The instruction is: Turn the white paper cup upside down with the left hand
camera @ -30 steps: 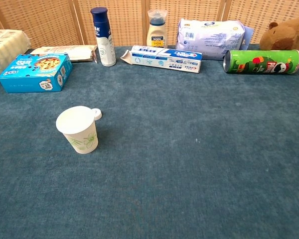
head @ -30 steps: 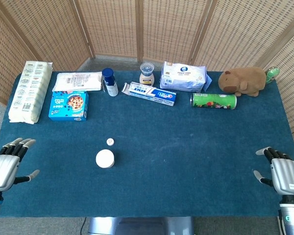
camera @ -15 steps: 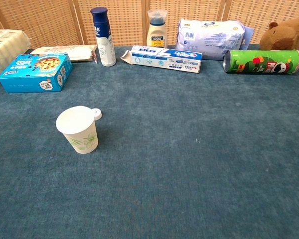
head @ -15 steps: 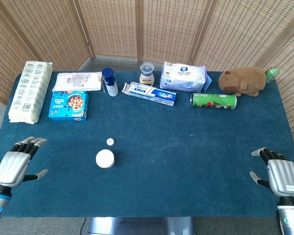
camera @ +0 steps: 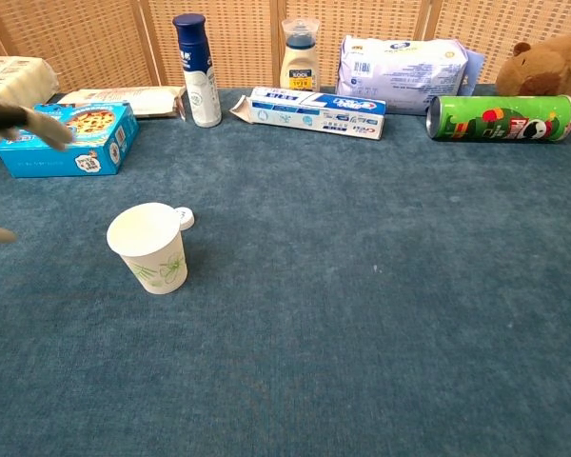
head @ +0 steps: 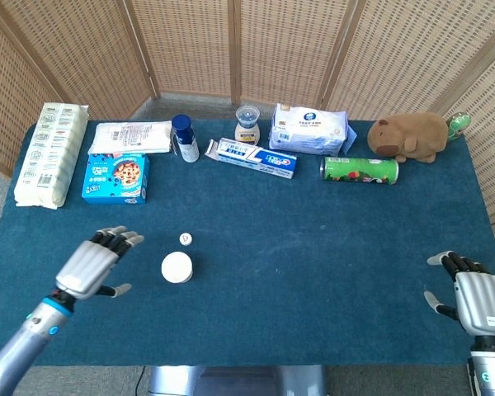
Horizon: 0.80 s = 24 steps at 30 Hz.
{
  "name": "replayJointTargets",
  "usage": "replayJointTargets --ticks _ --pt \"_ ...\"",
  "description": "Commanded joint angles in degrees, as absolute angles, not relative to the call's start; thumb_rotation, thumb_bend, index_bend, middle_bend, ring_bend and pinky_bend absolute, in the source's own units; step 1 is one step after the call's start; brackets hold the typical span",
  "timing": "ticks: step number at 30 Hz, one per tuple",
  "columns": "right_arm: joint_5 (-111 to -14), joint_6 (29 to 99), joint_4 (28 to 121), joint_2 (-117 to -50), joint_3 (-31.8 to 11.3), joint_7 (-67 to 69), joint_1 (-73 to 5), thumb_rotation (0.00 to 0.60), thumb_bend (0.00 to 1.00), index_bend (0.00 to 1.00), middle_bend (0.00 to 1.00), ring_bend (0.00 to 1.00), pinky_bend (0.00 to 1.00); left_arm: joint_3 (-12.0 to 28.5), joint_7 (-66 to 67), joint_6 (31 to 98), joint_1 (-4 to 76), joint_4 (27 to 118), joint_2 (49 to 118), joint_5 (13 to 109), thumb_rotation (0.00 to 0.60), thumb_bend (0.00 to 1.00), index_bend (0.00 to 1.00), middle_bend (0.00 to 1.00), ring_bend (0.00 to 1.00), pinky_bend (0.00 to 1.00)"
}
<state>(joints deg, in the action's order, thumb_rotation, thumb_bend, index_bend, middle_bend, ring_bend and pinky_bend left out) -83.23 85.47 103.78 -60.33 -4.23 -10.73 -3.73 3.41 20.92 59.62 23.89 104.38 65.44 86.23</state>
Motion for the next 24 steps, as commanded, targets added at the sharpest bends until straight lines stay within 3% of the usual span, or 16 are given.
replayJointTargets --ticks 1,12,24 --pt "-83.60 85.70 103.74 -60.30 -4.13 -10.45 -3.61 0.600 0.25 0.35 0.34 0.39 0.42 4.85 26.37 55.40 27.76 104.92 69.60 82.12 0.379 0.18 0.13 0.20 0.12 0.19" --pt "-84.87 87.72 102.32 -60.75 -4.28 -8.85 -2.81 0.600 0.25 0.35 0.35 0.40 0.42 5.70 36.56 51.30 33.94 105.06 77.36 72.39 0.378 0.19 0.13 0.17 0.07 0.19" --pt "-85.00 88.97 101.60 -60.76 -4.40 -7.29 -1.90 0.600 0.25 0.35 0.35 0.40 0.42 4.30 41.74 52.82 36.22 105.48 78.14 65.87 0.379 0.24 0.17 0.13 0.00 0.16"
